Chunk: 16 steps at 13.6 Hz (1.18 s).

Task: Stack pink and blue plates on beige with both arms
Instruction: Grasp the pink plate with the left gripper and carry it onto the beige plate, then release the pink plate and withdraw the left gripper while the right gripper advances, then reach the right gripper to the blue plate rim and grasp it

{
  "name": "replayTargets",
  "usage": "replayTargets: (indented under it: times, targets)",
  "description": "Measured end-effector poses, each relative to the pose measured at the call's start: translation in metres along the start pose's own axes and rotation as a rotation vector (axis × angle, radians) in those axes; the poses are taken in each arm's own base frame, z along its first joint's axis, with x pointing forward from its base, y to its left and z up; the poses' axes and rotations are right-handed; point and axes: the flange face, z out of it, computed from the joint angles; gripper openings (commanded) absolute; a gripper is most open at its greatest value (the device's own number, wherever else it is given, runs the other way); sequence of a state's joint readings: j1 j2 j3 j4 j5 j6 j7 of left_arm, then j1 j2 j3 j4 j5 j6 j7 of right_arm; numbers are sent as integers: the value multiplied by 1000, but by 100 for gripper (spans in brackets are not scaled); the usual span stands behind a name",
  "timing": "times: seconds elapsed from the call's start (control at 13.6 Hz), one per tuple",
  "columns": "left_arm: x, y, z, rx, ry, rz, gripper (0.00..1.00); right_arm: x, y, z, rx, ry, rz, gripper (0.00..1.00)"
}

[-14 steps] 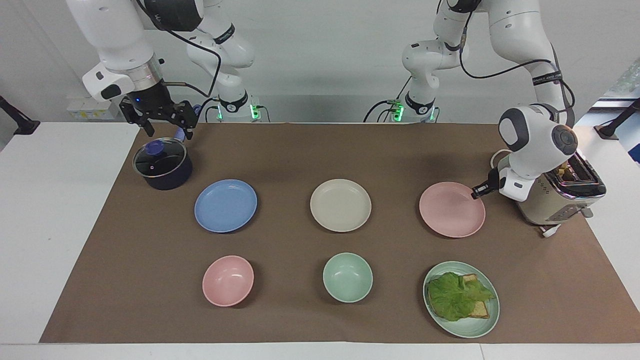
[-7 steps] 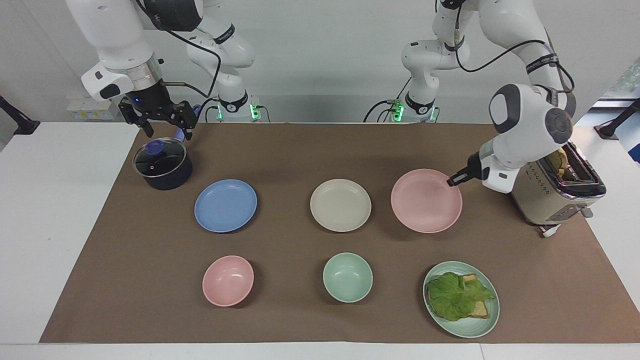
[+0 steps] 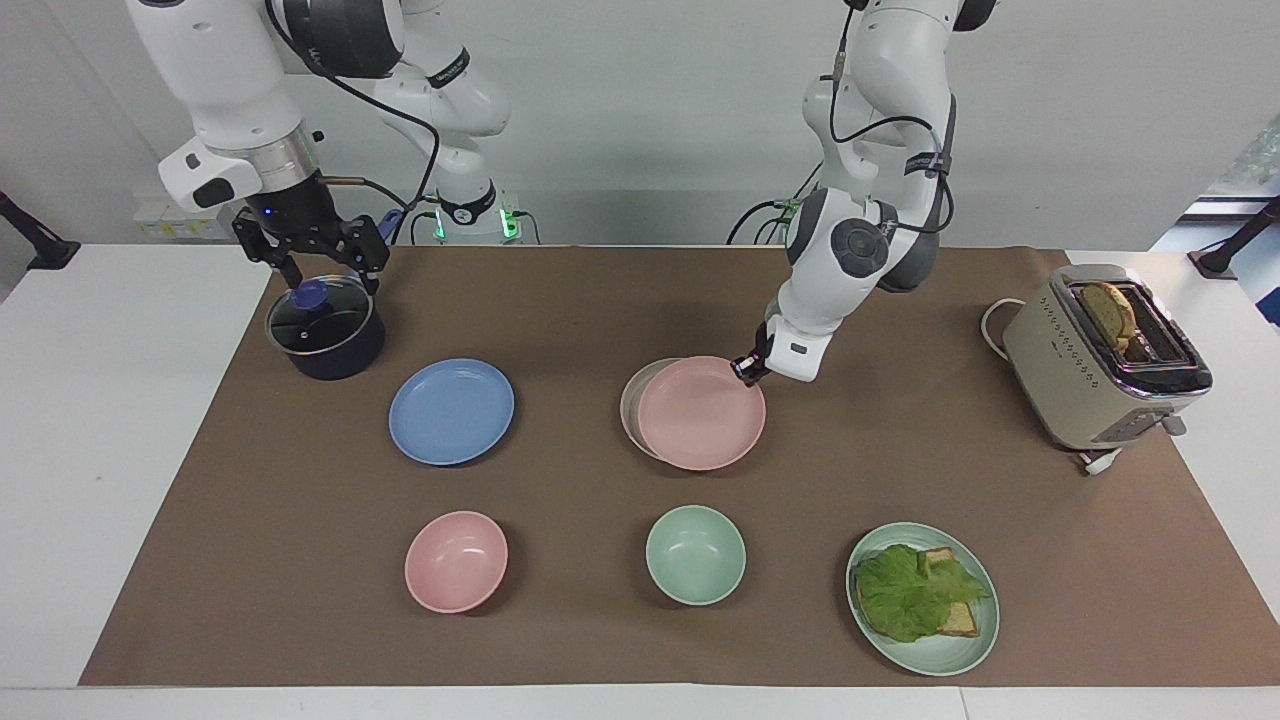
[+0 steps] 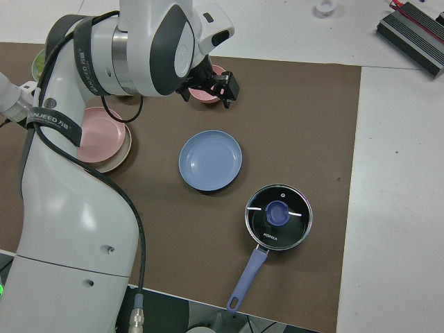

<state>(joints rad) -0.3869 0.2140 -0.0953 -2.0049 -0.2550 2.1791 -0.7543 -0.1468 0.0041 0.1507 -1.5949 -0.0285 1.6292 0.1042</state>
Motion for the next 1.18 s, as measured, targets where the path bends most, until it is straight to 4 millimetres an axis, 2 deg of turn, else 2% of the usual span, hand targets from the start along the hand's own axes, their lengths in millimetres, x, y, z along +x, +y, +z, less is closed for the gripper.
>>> replayTargets:
  times: [0.22, 0.37, 0.59, 0.66, 0.81, 1.03, 1.18]
  targets:
    - [6, -4, -2, -2, 5, -1, 100, -1, 2, 0, 0, 6, 2, 100]
    - [19, -15, -6, -6, 12, -11, 100, -1, 4, 6, -1, -4, 2, 100]
    - [73, -65, -30, -14, 48, 16, 100, 3, 11, 28, 6, 4, 0, 100]
    - [90, -80, -42, -1, 74, 32, 100, 4, 14, 39, 9, 6, -2, 100]
    - [109, -99, -69, 44, 137, 82, 100, 6, 16, 65, 17, 9, -4, 100]
    - [112, -114, -123, 95, 191, 204, 100, 4, 27, 113, 82, 16, 0, 100]
    - [112, -145, -171, 119, 187, 302, 100, -1, 47, 148, 129, 27, 3, 100]
